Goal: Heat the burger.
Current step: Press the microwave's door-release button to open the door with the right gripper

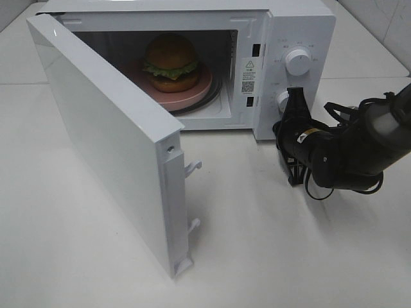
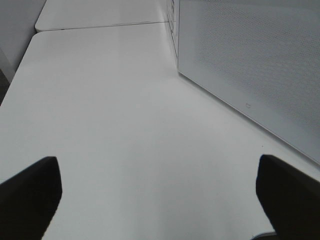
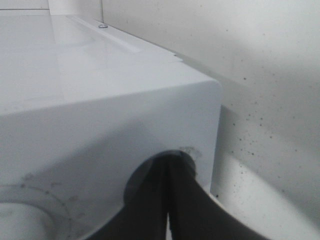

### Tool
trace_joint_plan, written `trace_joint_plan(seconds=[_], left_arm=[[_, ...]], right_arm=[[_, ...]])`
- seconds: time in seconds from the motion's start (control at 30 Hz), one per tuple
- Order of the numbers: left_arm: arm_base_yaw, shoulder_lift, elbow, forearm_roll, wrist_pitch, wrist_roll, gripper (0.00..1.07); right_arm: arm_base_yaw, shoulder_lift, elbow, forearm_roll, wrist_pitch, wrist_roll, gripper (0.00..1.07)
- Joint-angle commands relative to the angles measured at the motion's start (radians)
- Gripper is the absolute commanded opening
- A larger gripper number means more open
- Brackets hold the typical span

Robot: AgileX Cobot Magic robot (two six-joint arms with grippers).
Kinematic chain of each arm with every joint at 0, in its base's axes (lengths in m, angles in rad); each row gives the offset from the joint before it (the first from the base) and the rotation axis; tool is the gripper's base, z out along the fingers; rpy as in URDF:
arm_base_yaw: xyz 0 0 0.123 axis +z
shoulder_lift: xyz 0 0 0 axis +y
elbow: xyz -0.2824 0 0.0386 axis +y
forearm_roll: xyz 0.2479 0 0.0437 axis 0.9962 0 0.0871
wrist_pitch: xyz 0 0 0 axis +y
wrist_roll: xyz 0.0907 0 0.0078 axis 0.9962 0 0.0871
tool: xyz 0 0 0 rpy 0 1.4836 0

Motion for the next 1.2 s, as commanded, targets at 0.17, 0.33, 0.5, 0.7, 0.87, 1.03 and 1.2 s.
trace_joint_plan(seconds=[0.17,0.33,0.5,0.7,0.87,1.03,1.2], left_arm=[[0.002,-0.002,-0.001,-0.007,-0.007,0.002,0.98],[0.002,-0.002,-0.001,-0.007,-0.007,0.002,0.98],[0.002,-0.002,-0.001,-0.007,-0.007,0.002,0.98],[0.002,-0.002,-0.001,-0.007,-0.007,0.002,0.98],[0.002,-0.002,-0.001,-0.007,-0.007,0.002,0.98],[0.002,-0.002,-0.001,-0.007,-0.007,0.002,0.98],[0.002,-0.002,-0.001,-0.007,-0.007,0.002,0.98]], right_arm=[[-0.036,-0.048,-0.129,-0.054,-0.414,-0.074,0.00],[-0.036,-0.074,-0.111,-0.053,-0.400,-0.087,0.00],[-0.036,-0.092,-0.066,-0.052,-0.317,-0.078,0.00],[-0.021,-0.092,0.003,-0.060,-0.106,0.014,0.00],[-0.002,-0.092,0.044,-0.093,0.008,0.061,0.00],[0.002,-0.112,0.079,-0.130,0.091,0.057,0.00],[0.002,-0.163,0.129,-0.192,0.224,0.031,0.00]])
